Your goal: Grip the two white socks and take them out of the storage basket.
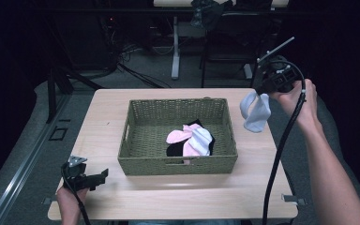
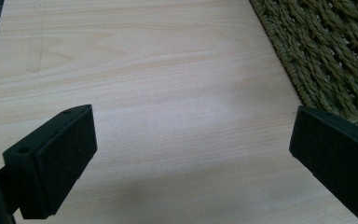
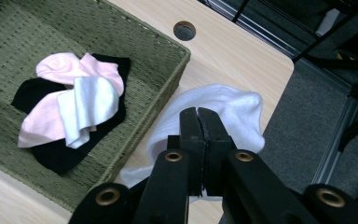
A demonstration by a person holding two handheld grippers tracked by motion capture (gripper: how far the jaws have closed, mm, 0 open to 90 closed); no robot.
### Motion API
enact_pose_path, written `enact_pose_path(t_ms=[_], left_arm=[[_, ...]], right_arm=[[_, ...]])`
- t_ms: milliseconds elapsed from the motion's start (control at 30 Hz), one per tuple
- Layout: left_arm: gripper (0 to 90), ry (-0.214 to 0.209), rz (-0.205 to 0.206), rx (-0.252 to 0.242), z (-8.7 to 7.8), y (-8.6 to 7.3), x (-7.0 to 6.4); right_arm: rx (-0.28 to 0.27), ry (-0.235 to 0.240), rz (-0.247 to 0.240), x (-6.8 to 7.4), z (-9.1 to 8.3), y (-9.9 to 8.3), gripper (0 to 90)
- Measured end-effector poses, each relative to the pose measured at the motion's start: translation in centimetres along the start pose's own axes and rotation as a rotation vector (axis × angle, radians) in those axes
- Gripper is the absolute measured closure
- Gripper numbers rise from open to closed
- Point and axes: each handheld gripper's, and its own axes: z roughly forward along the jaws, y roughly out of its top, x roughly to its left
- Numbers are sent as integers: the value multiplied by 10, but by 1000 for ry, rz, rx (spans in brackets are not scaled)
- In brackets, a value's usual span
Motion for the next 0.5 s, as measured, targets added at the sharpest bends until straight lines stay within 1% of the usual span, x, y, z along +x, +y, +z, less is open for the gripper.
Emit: enact_pose_path(t_ms=[167, 333, 500], left_arm=[[8, 1, 4, 0, 0, 0, -1], [8, -2, 1, 3, 0, 0, 0], [7, -1, 1, 1, 0, 0, 0]], right_arm=[[18, -7, 16, -5, 10, -8, 898], [58, -18, 25, -9, 27, -20, 898], [83, -21, 43, -14, 41, -32, 898]])
